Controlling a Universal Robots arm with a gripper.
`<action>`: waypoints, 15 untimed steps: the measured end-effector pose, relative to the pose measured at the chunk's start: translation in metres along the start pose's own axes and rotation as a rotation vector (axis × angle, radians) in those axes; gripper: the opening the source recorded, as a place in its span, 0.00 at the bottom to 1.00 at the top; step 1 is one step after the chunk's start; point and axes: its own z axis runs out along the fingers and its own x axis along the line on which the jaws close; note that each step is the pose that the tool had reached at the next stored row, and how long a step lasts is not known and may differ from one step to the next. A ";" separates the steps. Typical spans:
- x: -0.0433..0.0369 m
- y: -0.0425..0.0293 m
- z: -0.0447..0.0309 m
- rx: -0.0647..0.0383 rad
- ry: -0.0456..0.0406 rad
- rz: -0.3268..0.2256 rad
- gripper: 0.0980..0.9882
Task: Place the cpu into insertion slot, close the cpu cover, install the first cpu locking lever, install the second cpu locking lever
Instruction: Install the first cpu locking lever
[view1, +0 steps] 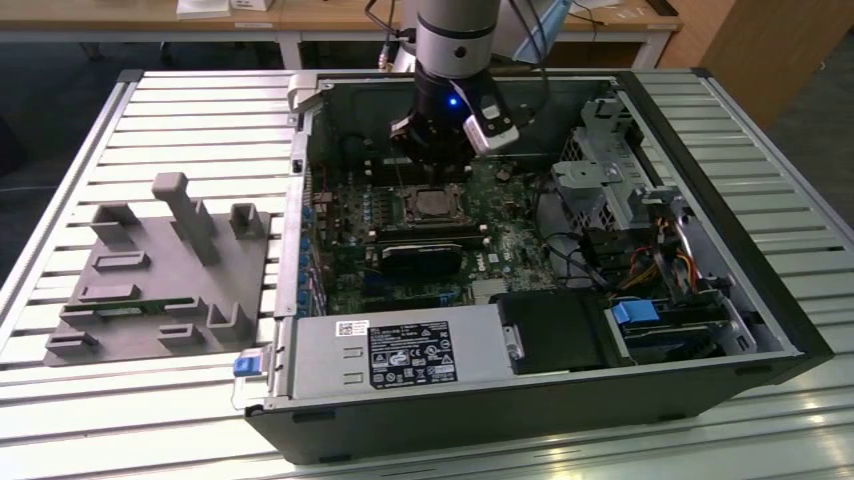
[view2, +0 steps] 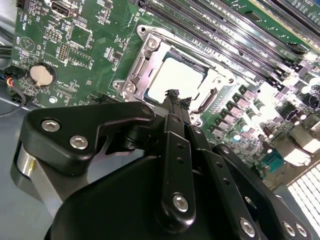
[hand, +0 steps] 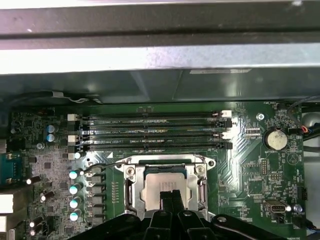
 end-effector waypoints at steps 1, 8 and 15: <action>0.0000 0.0000 -0.0010 0.000 0.0000 0.000 0.00; 0.0001 0.0004 -0.0092 0.000 -0.0001 0.000 0.00; 0.0003 0.0007 -0.0163 0.000 -0.0004 0.000 0.00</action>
